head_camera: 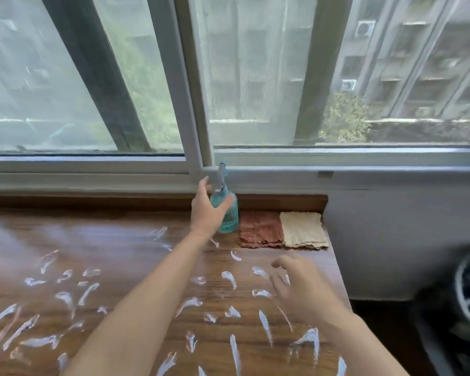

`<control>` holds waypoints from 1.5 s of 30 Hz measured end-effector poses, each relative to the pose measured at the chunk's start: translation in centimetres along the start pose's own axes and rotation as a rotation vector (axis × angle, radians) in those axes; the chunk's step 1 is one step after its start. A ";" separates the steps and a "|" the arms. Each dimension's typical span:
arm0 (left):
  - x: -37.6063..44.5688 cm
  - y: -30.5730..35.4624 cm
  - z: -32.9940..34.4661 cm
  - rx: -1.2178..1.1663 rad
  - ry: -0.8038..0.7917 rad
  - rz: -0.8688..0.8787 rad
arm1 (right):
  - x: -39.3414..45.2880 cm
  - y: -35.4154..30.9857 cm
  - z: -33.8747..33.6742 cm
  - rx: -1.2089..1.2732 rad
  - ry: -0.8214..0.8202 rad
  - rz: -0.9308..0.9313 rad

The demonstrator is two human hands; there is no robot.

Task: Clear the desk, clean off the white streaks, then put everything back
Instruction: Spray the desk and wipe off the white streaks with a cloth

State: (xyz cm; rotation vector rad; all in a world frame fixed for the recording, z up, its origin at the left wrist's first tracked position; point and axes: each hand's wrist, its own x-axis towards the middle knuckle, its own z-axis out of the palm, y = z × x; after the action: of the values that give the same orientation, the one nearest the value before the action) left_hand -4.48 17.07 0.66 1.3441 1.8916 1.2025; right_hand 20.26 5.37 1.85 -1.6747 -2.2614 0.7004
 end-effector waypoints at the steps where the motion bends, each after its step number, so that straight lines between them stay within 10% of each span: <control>1: 1.0 -0.3 0.3 -0.013 -0.012 0.008 | -0.1 -0.3 0.3 -0.003 0.010 0.026; 22: -2.3 2.1 -4.7 -0.043 -0.003 0.444 | -1.6 1.1 -1.5 -0.080 -0.020 0.267; 41: -25.9 5.9 -8.0 0.213 -0.034 -0.443 | 14.2 10.6 -0.4 -0.409 -0.181 0.040; 45: -28.0 6.3 -6.1 0.200 -0.037 -0.374 | 13.1 11.8 -1.3 -0.412 -0.182 0.034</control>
State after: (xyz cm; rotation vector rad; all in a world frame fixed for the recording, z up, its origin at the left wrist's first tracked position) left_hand 3.89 -10.34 6.88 1.0335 2.1606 0.8147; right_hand 26.52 20.79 -4.18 -1.8958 -2.6532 0.4268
